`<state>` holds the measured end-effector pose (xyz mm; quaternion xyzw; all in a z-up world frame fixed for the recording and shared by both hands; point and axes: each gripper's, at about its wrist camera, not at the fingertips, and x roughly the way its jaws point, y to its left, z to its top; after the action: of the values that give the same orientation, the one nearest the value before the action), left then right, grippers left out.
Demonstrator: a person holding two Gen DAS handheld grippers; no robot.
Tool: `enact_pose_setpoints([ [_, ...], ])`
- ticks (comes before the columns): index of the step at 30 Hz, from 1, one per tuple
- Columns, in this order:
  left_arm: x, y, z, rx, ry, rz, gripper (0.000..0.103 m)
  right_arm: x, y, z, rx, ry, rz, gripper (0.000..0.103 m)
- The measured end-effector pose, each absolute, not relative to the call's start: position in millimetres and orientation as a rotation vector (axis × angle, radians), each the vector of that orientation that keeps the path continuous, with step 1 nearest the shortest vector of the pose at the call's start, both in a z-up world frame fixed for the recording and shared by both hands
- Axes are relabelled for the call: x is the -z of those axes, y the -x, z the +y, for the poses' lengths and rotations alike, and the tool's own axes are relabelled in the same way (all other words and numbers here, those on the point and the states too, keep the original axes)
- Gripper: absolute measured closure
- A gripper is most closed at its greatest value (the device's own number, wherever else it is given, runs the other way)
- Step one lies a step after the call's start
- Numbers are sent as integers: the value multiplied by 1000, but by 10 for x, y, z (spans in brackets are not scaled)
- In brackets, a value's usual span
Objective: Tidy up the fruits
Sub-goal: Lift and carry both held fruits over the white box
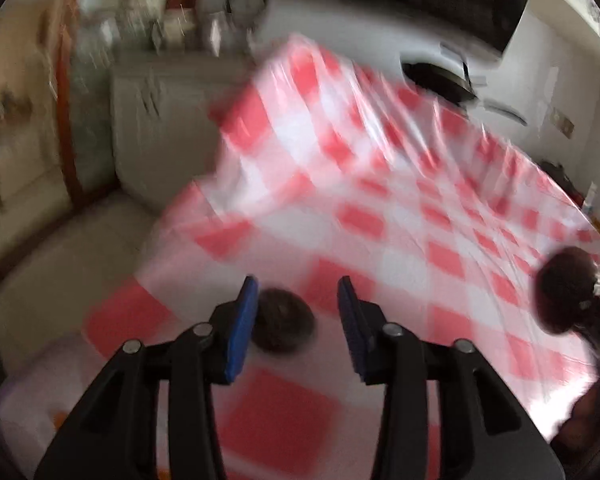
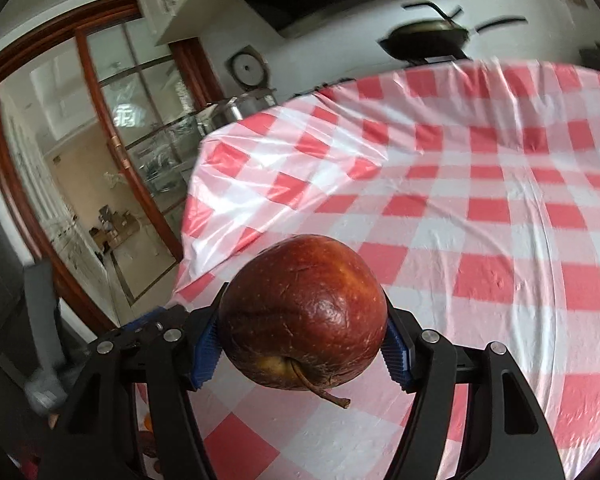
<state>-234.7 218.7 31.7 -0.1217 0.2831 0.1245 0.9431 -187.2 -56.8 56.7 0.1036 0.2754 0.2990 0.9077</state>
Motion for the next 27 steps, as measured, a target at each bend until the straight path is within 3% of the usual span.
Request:
enact_pose_setpoints([
  [3, -78, 2357, 2253, -209, 286, 558, 38, -569, 1854, -650, -588, -203, 551, 38],
  [8, -74, 2412, 2125, -219, 216, 529, 38, -483, 1741, -744, -565, -229, 575, 38],
  [9, -87, 2417, 2140, -223, 225, 527, 39, -460, 1737, -741, -563, -230, 581, 38],
  [11, -93, 2399, 2149, -233, 215, 540, 61, -428, 1729, -734, -567, -236, 595, 38],
  [12, -94, 2405, 2149, -234, 202, 547, 62, -423, 1729, -724, -567, -234, 596, 38],
  [27, -252, 2913, 2389, -283, 166, 509, 62, -396, 2208, -74, -753, -11, 589, 38],
])
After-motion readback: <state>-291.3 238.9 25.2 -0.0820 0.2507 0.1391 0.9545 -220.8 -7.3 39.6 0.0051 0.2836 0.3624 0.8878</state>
